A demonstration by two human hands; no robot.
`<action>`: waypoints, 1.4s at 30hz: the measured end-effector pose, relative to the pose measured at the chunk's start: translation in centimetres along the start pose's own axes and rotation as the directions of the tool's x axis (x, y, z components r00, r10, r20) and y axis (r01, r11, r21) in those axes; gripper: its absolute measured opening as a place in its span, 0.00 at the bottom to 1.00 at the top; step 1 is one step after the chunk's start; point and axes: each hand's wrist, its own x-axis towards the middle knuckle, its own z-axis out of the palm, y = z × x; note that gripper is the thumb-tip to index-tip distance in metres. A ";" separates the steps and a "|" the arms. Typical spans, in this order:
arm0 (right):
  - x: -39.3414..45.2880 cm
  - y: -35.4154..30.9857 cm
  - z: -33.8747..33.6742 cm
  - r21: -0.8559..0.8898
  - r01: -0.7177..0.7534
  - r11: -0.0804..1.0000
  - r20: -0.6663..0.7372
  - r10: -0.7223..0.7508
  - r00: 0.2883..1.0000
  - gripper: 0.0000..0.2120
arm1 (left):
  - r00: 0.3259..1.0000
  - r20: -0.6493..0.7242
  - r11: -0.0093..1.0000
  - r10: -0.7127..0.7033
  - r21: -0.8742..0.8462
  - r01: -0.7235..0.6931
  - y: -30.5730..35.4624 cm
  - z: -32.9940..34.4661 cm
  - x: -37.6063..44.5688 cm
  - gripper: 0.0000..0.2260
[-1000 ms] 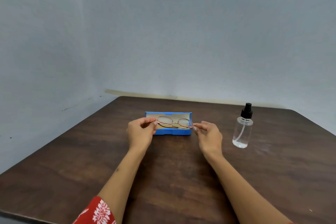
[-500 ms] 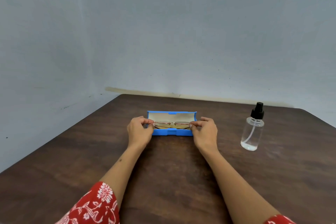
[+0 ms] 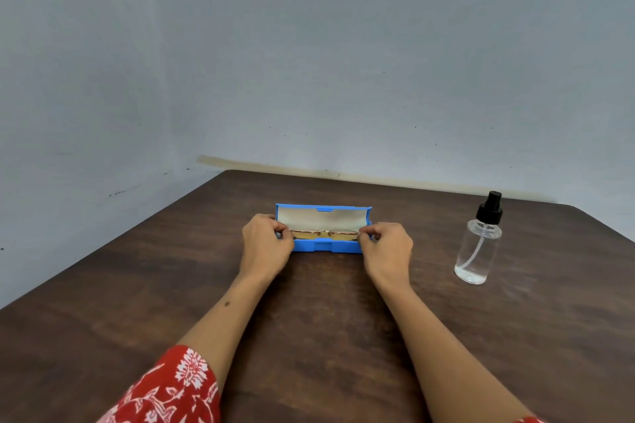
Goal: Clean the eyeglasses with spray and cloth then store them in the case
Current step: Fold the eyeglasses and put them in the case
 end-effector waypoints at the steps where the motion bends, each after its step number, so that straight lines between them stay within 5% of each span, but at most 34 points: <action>1: 0.0 0.0 0.0 -0.007 0.006 1.000 0.002 -0.006 1.000 0.10 | 1.000 0.003 1.000 0.000 0.002 0.000 0.0 0.0 0.0 0.08; 6: -0.3 -0.1 -0.3 0.013 0.024 1.000 -0.046 -0.024 0.999 0.10 | 1.000 -0.004 1.000 0.002 0.005 -0.002 -0.1 0.1 0.0 0.09; 10: -0.3 -0.1 -0.4 0.206 -0.005 0.979 -0.142 0.035 0.989 0.09 | 0.999 -0.036 0.998 -0.037 -0.046 0.035 -0.1 0.1 0.0 0.09; 15: -0.1 0.0 -0.4 0.325 -0.052 0.944 -0.040 0.069 0.997 0.22 | 0.992 -0.044 0.971 -0.121 -0.212 0.109 0.6 -0.2 -0.3 0.11; 18: 0.2 0.1 -0.3 0.306 -0.050 0.951 0.065 0.032 0.997 0.31 | 0.984 0.063 0.906 -0.164 -0.384 0.176 0.8 -0.3 -0.2 0.23; 22: 0.4 -0.3 -0.1 0.210 -0.016 0.978 0.210 -0.029 0.977 0.38 | 0.970 0.205 0.891 -0.129 -0.406 0.205 1.0 -0.4 -0.2 0.36; 27: -0.1 -0.2 -1.1 0.295 -0.088 0.951 0.205 0.027 0.978 0.30 | 0.969 0.222 0.893 -0.106 -0.408 0.191 2.1 -0.3 -1.0 0.42; 34: -1.0 1.1 -3.6 0.256 -0.122 0.959 0.013 0.122 0.992 0.27 | 0.963 0.246 0.877 -0.111 -0.431 0.211 5.1 1.7 -2.7 0.34; 42: -2.3 2.6 -5.4 0.234 -0.116 0.965 -0.100 0.143 0.985 0.24 | 0.990 0.103 0.911 -0.102 -0.389 0.134 6.5 3.5 -4.4 0.23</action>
